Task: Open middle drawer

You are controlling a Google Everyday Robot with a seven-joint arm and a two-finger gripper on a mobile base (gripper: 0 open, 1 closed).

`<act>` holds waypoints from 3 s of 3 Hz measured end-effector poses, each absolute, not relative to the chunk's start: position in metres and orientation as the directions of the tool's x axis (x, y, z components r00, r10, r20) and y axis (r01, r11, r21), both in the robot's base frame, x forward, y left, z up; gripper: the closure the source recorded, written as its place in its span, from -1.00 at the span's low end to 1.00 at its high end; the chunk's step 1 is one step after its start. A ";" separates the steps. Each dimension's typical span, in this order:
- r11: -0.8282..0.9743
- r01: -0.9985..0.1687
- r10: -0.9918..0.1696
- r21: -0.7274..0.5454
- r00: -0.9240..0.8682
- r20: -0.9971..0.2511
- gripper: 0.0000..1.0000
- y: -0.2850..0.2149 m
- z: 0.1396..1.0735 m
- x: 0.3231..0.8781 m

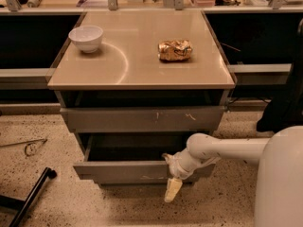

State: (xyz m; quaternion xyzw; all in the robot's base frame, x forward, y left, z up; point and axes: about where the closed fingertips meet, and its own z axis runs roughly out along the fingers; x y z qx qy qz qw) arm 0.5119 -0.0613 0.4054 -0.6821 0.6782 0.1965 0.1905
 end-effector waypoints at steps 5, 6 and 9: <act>0.050 -0.995 -0.781 0.084 -0.091 -0.618 -1.00 -0.070 0.417 0.420; 0.050 -0.995 -0.781 0.084 -0.091 -0.618 -1.00 -0.070 0.417 0.420; 0.079 -0.989 -0.739 0.123 -0.141 -0.659 -1.00 -0.062 0.417 0.373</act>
Offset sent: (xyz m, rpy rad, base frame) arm -0.0280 -0.0038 0.0006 0.0148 0.0460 -0.0183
